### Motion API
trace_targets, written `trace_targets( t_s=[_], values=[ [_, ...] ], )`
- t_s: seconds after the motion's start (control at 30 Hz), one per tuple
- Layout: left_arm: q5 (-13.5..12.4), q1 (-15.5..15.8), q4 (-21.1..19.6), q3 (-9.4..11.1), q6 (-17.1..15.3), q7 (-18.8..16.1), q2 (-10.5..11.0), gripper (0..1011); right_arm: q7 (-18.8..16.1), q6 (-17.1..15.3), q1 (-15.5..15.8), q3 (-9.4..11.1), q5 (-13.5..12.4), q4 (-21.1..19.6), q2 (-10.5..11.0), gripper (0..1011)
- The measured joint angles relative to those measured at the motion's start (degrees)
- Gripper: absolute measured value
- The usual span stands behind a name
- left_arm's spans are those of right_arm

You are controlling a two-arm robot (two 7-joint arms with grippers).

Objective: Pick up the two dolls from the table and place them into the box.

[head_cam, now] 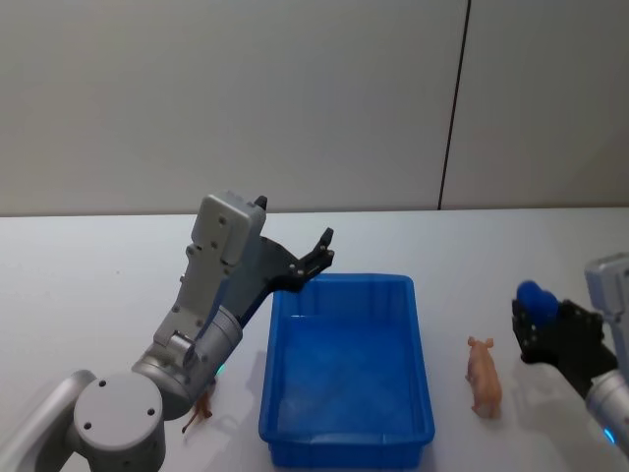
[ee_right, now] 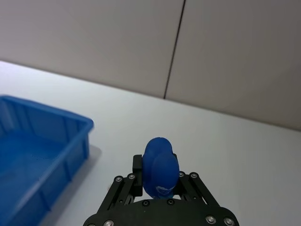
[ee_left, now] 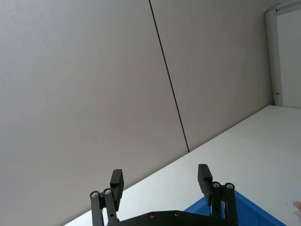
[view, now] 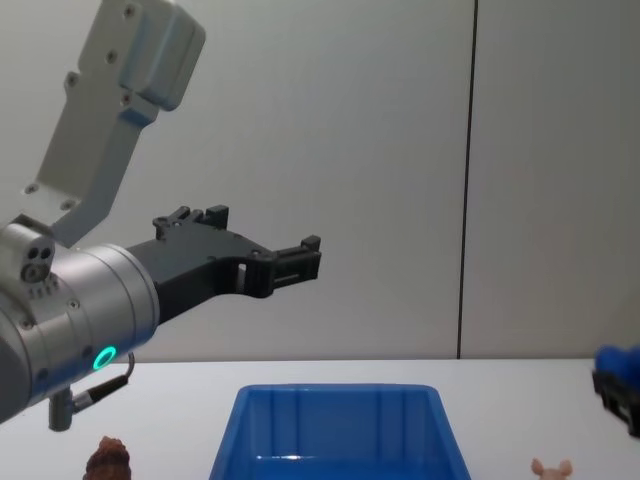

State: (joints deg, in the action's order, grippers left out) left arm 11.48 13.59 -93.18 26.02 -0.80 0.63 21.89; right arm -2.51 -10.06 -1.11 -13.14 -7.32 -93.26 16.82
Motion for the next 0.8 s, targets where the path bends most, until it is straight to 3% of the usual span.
trace_targets(
  t_s=[0.4, 0.8],
  values=[
    [0.00, 0.00, 0.00, 0.00, 0.00, 0.00, 0.00, 1000, -5.79, 0.53, -0.79, -0.13, -2.57, -5.01, -0.28, 243],
    [0.00, 0.00, 0.00, 0.00, 0.00, 0.00, 0.00, 1000, -13.73, -6.04, -2.81, -1.94, -3.28, -7.00, -1.65, 165]
  ],
)
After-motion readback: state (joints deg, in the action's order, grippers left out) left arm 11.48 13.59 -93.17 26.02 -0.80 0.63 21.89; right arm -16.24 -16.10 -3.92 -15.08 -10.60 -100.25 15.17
